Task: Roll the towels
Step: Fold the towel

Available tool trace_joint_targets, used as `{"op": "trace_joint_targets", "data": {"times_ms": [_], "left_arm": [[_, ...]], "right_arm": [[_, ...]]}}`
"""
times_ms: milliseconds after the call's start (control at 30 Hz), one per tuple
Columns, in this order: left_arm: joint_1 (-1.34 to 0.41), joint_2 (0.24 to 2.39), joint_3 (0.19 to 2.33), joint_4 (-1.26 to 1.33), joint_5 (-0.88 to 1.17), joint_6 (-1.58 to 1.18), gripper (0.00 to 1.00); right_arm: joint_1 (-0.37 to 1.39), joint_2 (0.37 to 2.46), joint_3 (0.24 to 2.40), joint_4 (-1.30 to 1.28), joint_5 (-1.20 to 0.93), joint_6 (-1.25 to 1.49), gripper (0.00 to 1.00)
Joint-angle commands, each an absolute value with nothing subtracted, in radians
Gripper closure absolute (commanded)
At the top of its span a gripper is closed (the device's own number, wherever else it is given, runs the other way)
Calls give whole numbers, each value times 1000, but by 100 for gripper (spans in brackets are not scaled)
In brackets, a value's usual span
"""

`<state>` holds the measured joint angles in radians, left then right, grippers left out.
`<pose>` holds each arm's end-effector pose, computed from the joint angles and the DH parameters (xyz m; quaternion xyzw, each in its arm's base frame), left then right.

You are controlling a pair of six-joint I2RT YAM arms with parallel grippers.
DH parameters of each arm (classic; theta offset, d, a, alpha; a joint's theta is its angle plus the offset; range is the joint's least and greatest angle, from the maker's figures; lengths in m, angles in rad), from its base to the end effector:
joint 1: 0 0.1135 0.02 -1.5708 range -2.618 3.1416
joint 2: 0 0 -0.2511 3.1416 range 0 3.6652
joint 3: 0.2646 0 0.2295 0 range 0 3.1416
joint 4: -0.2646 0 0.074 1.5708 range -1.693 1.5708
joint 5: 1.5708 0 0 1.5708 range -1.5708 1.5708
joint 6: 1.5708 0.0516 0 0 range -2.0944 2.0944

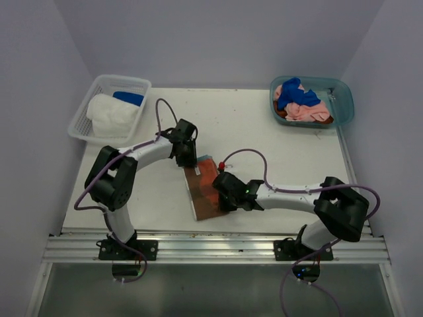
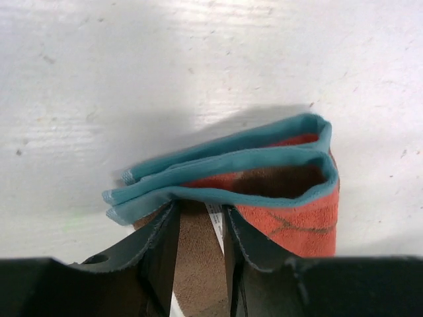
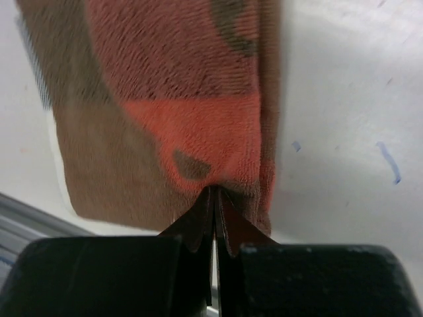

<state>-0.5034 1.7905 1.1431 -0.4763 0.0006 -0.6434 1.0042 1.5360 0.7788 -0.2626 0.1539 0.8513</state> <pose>0.2995 -0.1650 0.1596 -0.0681 0.9727 -0.1205 0.1861 0.1564 0.2311 0.1494 -0.0524 0.9582 0.1727 0.2218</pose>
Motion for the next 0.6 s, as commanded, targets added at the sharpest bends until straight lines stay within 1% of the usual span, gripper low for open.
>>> {"op": "trace_joint_targets", "data": {"times_ms": [0, 100, 167, 300, 433, 467, 567], "left_arm": [[-505, 1815, 1241, -445, 32, -600, 65], [-511, 1757, 1267, -462, 8, -571, 64], [-511, 1697, 1262, -479, 5, -557, 63], [-512, 1588, 1226, -528, 5, -542, 63], [-517, 1444, 1116, -535, 37, -561, 63], [-523, 1387, 1089, -529, 46, -574, 63], [-543, 1310, 982, -491, 109, -620, 63]], "right_arm": [[1072, 1461, 805, -368, 277, 928, 100], [1074, 1387, 842, -452, 371, 878, 100], [1074, 1361, 861, -466, 406, 832, 97], [1074, 1373, 877, -463, 413, 801, 97], [1074, 1385, 856, -382, 347, 776, 97], [1074, 1397, 862, -379, 342, 772, 96], [1074, 1465, 920, -388, 336, 732, 96]]}}
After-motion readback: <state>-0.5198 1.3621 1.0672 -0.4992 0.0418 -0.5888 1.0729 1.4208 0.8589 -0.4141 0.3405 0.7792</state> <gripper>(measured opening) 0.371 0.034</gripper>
